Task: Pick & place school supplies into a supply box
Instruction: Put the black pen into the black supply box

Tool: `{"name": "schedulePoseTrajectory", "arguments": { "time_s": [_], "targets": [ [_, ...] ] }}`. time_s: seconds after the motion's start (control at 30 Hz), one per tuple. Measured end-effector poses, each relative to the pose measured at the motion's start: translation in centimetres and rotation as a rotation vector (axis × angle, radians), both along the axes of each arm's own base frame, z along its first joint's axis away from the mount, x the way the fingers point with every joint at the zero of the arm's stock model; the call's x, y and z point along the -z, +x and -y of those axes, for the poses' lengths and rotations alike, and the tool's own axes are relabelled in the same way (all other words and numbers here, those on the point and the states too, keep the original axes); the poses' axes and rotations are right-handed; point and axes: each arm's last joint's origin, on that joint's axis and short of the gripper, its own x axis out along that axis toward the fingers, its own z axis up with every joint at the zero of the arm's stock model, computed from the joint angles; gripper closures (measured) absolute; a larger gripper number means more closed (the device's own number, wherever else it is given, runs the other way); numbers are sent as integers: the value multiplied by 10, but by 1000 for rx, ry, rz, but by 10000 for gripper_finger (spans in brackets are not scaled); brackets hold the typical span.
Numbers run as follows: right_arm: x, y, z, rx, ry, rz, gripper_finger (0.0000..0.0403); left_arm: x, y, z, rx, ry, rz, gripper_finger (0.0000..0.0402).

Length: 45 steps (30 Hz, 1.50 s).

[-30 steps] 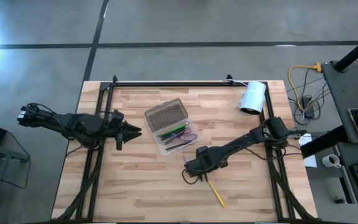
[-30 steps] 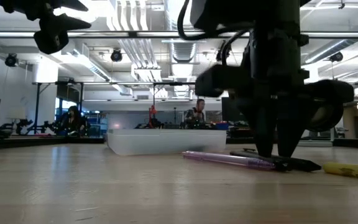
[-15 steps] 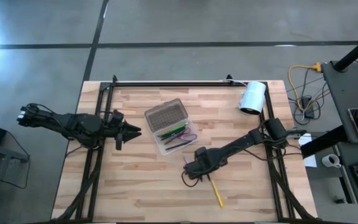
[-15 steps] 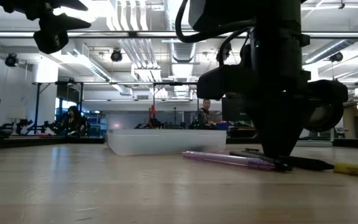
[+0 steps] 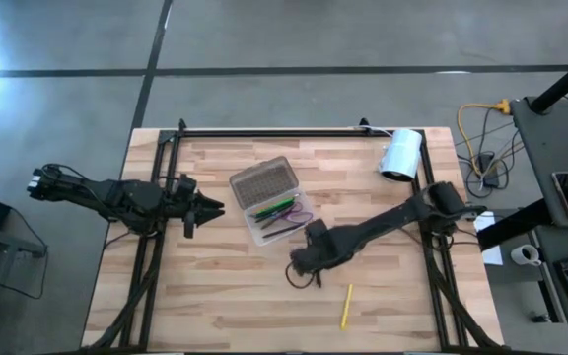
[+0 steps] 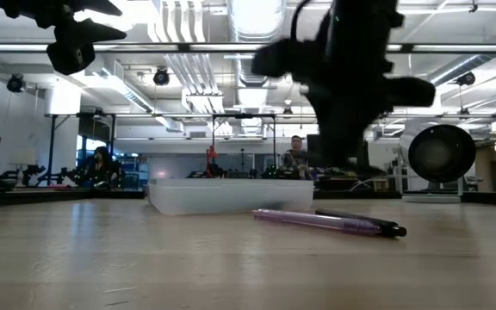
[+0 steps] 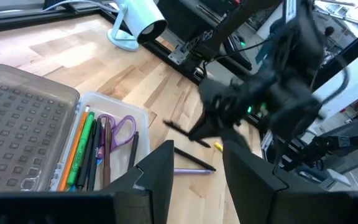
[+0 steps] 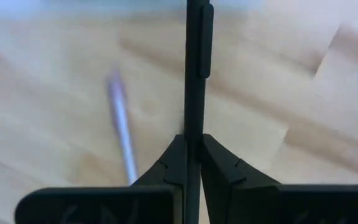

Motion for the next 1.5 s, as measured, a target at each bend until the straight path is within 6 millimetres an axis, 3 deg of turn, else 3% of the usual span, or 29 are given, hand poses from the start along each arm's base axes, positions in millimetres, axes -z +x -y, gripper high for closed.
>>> {"name": "schedulePoseTrajectory", "arguments": {
  "time_s": [0.17,0.3,0.5,0.73,0.83,1.13,1.37,1.5],
  "targets": [
    [-43,5,23,75,-49,228,388,0,0,0,0,1,-2,279],
    [-62,15,44,138,-58,400,389,1,1,0,0,2,-7,279],
    [-71,36,75,140,-50,560,389,1,2,1,0,3,-13,279],
    [-72,38,92,104,-96,566,390,1,2,1,5,1,-11,279],
    [-71,37,91,-53,-156,505,390,1,2,1,9,0,-11,279],
    [-44,38,85,-855,-274,151,374,1,2,1,9,0,-11,279],
    [-41,45,97,-1181,-369,-200,373,1,2,1,7,-9,-12,279],
    [-40,65,102,-1321,-407,-252,384,1,2,1,7,-11,-11,279]
  ]
}}
